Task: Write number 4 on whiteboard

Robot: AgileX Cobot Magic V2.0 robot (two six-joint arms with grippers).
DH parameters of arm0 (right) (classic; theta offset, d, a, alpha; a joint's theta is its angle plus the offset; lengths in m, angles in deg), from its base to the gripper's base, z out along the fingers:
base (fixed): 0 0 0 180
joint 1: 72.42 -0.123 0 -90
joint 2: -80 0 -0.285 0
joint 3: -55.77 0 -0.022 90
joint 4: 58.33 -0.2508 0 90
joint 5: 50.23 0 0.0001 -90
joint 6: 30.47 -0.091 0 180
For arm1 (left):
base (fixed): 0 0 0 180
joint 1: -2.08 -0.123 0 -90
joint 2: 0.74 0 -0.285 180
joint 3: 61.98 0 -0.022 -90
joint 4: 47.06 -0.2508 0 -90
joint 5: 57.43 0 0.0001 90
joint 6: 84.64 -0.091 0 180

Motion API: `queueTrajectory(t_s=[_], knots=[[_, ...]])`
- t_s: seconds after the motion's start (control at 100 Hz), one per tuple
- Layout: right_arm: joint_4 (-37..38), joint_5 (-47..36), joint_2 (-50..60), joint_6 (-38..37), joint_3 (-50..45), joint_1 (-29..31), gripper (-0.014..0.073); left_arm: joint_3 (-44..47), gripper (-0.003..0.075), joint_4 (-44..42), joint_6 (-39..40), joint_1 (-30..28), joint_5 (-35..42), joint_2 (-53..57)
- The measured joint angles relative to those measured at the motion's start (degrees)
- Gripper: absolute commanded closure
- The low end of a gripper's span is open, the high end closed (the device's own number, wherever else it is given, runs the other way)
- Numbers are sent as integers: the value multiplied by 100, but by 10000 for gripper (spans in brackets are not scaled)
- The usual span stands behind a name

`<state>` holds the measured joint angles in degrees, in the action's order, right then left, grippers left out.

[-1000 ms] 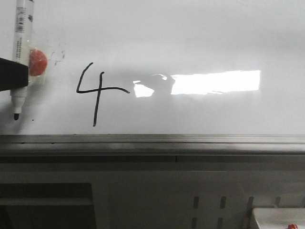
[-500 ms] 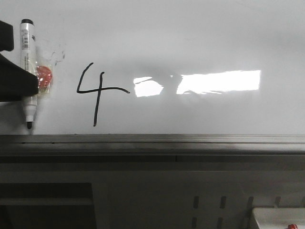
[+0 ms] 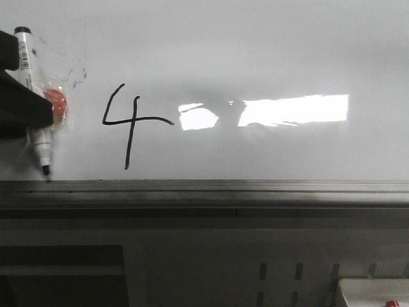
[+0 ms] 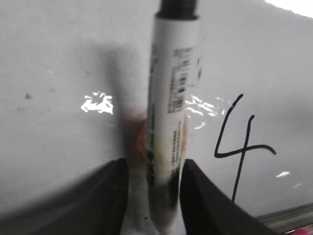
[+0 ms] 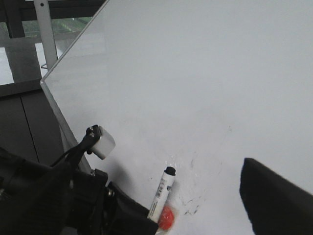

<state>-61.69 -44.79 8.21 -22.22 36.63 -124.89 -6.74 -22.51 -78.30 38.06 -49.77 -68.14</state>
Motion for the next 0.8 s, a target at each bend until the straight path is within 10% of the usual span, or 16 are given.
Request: queueTrajectory(t_s=[0.26, 0.36, 0.45, 0.8], knots=[[24, 206, 266, 0, 0, 0, 172, 0, 420, -291, 0, 0, 26, 611], [40, 458, 452, 0, 0, 0, 401, 0, 469, -387, -39, 0, -3, 912], [77, 656, 672, 0, -44, 0, 666, 0, 660, -447, -106, 0, -79, 1293], [198, 207, 2689, 0, -1844, 0, 654, 558, 741, -1589, -238, 0, -372, 3563]])
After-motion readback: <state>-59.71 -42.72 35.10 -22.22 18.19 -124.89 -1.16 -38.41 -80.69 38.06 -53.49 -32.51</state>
